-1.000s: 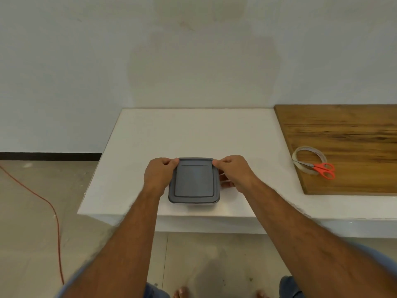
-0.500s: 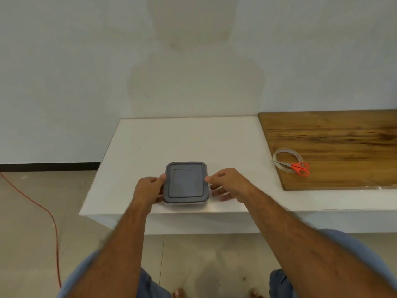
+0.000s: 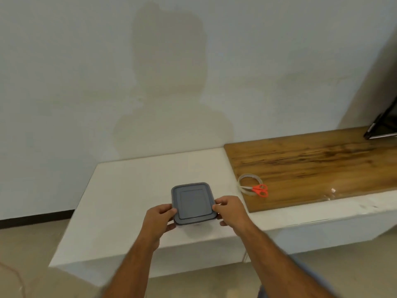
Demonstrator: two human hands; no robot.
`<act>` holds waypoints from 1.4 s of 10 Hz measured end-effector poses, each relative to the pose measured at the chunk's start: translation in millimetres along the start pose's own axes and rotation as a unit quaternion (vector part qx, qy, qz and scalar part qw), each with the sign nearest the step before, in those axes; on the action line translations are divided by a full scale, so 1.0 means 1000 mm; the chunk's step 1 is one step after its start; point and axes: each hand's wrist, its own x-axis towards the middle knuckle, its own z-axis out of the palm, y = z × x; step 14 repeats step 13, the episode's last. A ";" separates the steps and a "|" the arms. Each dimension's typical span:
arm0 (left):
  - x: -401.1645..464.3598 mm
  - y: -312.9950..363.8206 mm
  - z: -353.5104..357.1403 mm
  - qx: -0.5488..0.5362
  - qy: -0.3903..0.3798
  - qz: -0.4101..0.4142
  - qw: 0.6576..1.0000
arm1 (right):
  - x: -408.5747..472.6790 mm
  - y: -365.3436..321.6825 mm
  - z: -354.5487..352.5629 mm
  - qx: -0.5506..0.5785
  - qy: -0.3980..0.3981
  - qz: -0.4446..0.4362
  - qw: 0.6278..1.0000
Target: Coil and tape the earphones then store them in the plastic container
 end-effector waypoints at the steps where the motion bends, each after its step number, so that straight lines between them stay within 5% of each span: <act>1: 0.021 0.026 0.047 -0.005 -0.017 0.027 0.999 | 0.027 -0.001 -0.042 -0.001 0.052 -0.020 0.998; 4: 0.132 0.091 0.175 -0.018 -0.033 0.056 0.998 | 0.147 -0.035 -0.153 -0.057 0.182 -0.088 0.978; 7: 0.213 0.101 0.243 -0.004 -0.049 0.066 0.997 | 0.231 -0.024 -0.196 -0.086 0.211 -0.052 0.972; 11: 0.238 0.088 0.249 0.026 -0.047 0.045 0.998 | 0.247 -0.009 -0.184 -0.132 0.232 -0.031 0.963; 14: 0.217 0.093 0.224 0.142 -0.001 0.115 0.983 | 0.204 -0.026 -0.176 -0.218 0.286 -0.059 0.931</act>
